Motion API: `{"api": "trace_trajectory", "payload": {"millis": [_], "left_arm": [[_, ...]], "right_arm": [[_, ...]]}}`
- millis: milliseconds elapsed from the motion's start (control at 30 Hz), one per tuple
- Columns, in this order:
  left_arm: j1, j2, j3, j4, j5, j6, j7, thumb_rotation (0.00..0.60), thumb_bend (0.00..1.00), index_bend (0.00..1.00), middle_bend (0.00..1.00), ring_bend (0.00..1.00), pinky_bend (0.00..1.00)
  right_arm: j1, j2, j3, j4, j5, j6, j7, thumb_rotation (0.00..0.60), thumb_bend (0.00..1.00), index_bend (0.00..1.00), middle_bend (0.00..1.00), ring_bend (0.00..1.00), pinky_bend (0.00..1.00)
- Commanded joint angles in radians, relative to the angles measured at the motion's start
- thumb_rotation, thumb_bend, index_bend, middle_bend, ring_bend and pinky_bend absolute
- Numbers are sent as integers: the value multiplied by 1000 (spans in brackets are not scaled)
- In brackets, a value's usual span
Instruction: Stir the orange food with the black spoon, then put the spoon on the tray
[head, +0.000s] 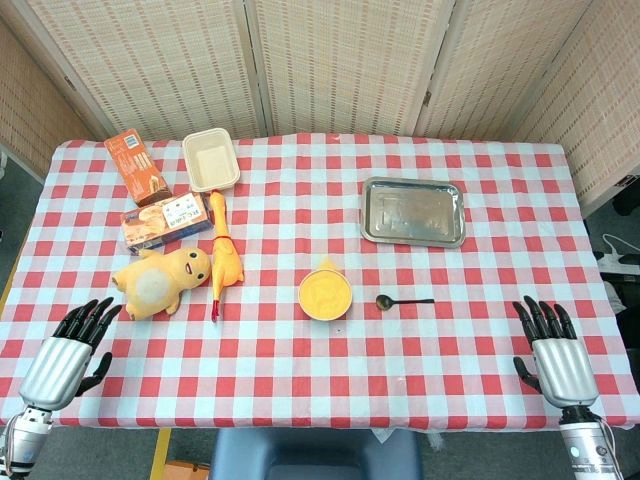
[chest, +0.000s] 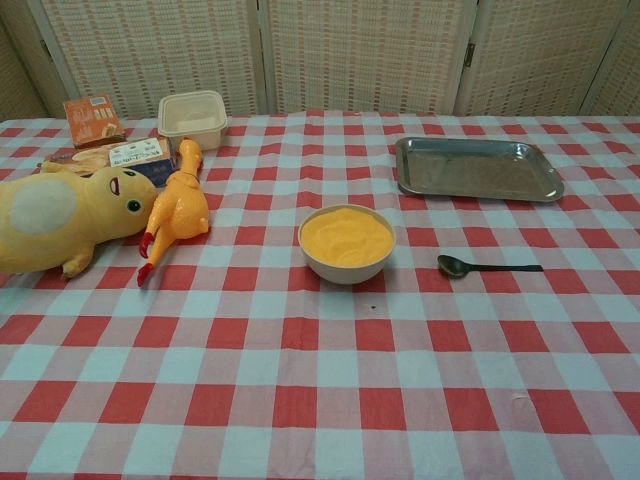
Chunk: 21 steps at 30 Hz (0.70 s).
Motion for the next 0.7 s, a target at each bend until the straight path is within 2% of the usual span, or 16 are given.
{"api": "trace_trajectory", "payload": {"millis": [33,167,333,433,533,700], "left_arm": [[3,6,0,2,-5,1,-13,600,507,0,0,0,126],[7,16,5,2,8,15,-36,600,507,0,0,0,126],[2,27,7,9,12,9,-81,600,512,0,0,0,126],[-2,35,10,16,12,1,-112,600,513,0,0,0,127],[-3,42,11,25,12,2,-140,600,514,0,0,0,127],[0,48,7,31,6,9,-163,600,512,0,0,0,122]], "right_arm": [[4,-29,14,15,-2,-22,-3,600,273,79,0,0,0],[54,-85,49,24,-11,-85,-69,600,273,150,0,0,0],[177,-180,149,20,28,-214,-188,600,273,317,0,0,0],[247,-254,213,69,93,-281,-274,600,274,438,0,0,0],[302,-330,262,131,164,-332,-322,600,274,480,0,0,0],[358,-422,295,219,241,-379,-362,600,275,510,21,0,0]]}}
